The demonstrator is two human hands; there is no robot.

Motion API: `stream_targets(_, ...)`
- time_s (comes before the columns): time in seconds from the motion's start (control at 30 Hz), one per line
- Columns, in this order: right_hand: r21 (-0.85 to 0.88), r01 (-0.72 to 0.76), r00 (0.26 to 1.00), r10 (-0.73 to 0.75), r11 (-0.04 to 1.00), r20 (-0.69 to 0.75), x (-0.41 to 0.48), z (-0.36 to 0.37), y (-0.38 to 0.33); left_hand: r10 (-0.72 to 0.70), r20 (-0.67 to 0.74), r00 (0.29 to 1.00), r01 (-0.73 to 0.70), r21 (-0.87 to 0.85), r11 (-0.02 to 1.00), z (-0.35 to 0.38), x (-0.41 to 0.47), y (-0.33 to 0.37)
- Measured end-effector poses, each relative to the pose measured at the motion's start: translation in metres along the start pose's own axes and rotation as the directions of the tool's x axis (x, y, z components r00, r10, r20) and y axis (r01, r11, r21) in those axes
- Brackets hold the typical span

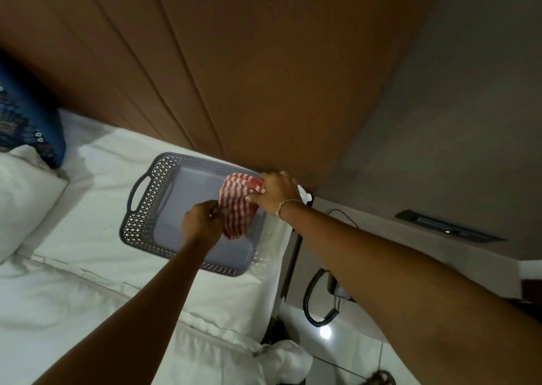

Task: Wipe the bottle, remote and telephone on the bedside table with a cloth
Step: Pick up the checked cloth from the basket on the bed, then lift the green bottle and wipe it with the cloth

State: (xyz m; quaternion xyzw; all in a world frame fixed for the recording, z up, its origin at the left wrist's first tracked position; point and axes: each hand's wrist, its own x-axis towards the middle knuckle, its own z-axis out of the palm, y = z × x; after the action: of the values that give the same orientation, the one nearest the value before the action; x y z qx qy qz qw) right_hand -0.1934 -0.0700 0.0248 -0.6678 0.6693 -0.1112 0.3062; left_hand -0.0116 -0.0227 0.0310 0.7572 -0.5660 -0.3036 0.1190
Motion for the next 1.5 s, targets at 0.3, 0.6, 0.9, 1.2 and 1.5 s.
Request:
stream_targets(0.3, 0.865, -0.254, 0.951, 0.274, 0.433, 0.143, -0.105, -0.071, 0.081, 0.19, 0.215, 0.958, -0.146, -0.202, 0.968, 0.029, -0.074, 0.106)
stream_targets(0.6, 0.95, -0.312, 0.789, 0.565, 0.029, 0.243, -0.27, -0.089, 0.23, 0.22, 0.498, 0.839, -0.171, -0.143, 0.975, 0.175, -0.193, 0.179)
stream_targets(0.9, 0.912, -0.328, 0.568, 0.719, -0.248, 0.4, -0.395, -0.035, 0.362, 0.085, 0.808, 0.583, -0.276, 0.098, 0.956, 0.322, -0.259, 0.199)
stream_targets(1.2, 0.907, -0.166, 0.389, 0.819, -0.387, 0.421, -0.453, 0.0, 0.449, 0.353, 0.735, 0.579, -0.487, -0.036, 0.873, 0.453, -0.263, 0.262)
stream_targets(1.5, 0.934, -0.068, 0.332, 0.875, -0.35, 0.352, -0.47, 0.003, 0.501, 0.529, 0.662, 0.531, -0.602, -0.145, 0.785, 0.515, -0.268, 0.292)
